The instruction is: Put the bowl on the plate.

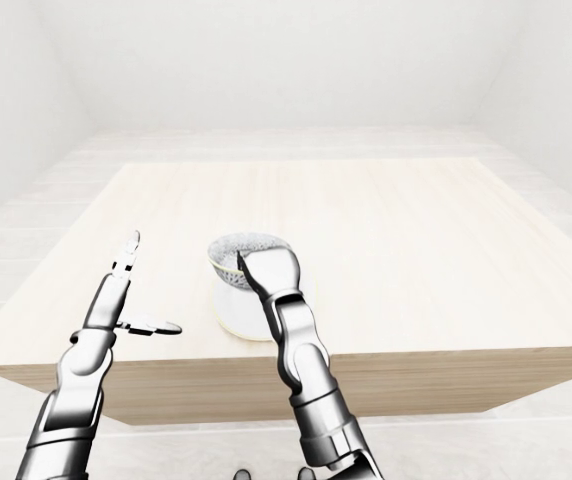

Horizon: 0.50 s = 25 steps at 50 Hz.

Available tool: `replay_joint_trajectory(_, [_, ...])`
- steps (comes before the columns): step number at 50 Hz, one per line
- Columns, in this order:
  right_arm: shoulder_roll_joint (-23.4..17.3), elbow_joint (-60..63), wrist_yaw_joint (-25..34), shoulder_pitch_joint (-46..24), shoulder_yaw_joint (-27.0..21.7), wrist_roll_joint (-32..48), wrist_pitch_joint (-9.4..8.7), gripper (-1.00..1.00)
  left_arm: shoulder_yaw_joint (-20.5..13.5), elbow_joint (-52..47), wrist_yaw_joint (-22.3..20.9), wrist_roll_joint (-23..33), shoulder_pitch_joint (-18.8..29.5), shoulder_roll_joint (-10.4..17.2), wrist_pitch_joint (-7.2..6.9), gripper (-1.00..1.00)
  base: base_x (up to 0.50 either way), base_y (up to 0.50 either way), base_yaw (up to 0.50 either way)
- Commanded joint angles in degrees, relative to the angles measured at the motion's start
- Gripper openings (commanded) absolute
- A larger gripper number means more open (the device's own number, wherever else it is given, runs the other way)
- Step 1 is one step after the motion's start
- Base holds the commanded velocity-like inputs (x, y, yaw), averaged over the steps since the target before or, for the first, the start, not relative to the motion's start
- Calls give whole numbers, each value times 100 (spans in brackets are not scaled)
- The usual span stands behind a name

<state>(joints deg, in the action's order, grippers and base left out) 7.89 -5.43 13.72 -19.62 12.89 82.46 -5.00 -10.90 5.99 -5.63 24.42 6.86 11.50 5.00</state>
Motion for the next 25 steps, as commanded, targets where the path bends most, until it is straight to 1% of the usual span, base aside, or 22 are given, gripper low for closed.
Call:
replay_joint_trajectory(1, [1, 151, -166, 185, 72, 133, 0, -46, 9, 33, 16, -18, 39, 11, 0, 100, 0, 0, 0])
replay_joint_trajectory(6, [-20, 211, -109, 176, 22, 126, 0, -45, 19, 80, 34, -17, 42, 14, 0, 100, 0, 0, 0])
replay_joint_trajectory(15, [-74, 144, -215, 213, -37, 93, 0, -44, 12, 52, 9, -42, 56, 19, 0, 100, 0, 0, 0])
replay_joint_trajectory(19, [-99, 121, -248, 222, -58, 82, 0, -45, 24, 198, 72, -13, 73, 32, 0, 100, 0, 0, 0])
replay_joint_trajectory(25, [-110, 93, -275, 207, -78, 46, 0, -46, 0, 80, 18, -47, 74, 38, 0, 100, 0, 0, 0])
